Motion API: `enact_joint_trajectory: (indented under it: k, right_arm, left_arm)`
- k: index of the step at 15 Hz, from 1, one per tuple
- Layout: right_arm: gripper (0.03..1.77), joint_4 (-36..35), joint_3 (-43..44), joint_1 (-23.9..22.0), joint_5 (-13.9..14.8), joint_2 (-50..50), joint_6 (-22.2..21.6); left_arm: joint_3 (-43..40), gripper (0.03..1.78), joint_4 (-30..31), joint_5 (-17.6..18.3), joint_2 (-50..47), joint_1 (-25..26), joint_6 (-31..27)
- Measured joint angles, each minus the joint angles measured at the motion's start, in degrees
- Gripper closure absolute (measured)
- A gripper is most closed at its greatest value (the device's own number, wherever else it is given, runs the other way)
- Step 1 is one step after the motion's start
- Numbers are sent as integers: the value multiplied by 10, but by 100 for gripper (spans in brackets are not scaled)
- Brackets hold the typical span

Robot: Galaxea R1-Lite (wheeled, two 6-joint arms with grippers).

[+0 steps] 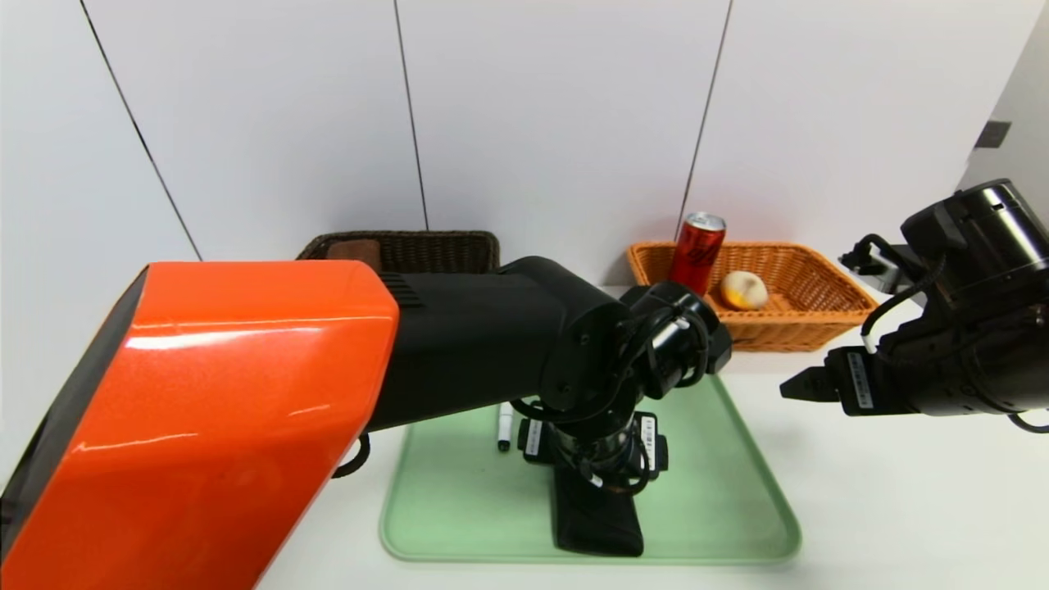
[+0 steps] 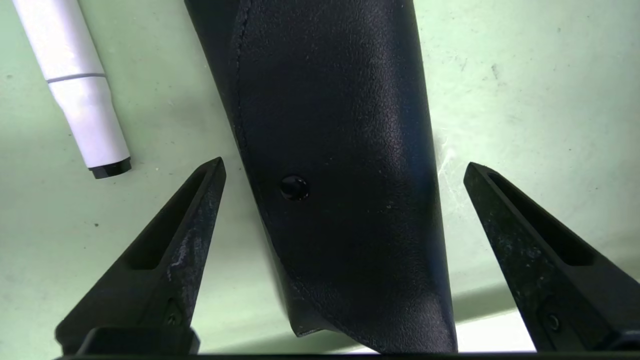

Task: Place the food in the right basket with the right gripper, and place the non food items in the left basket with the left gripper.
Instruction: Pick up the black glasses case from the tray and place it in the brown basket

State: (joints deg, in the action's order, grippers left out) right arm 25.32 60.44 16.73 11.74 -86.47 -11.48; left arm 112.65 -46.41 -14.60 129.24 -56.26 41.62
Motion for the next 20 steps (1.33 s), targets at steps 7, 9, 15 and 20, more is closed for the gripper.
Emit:
enact_joint_trajectory:
  k: [7, 9, 15, 20]
  right_arm:
    - [9, -1, 0, 0, -2, 5, 5]
    - [9, -1, 1, 0, -3, 8, 7]
    - [9, -2, 1, 1, -5, 12, 7]
    - [9, -13, -4, 2, -6, 13, 7]
  left_arm:
    - [-1, 12, -1, 0, 7, -1, -13]
    - [-1, 12, -1, 0, 9, -1, -14]
    - [-1, 51, -1, -4, 9, 0, -22]
    - [-1, 103, 0, -5, 8, -1, -26]
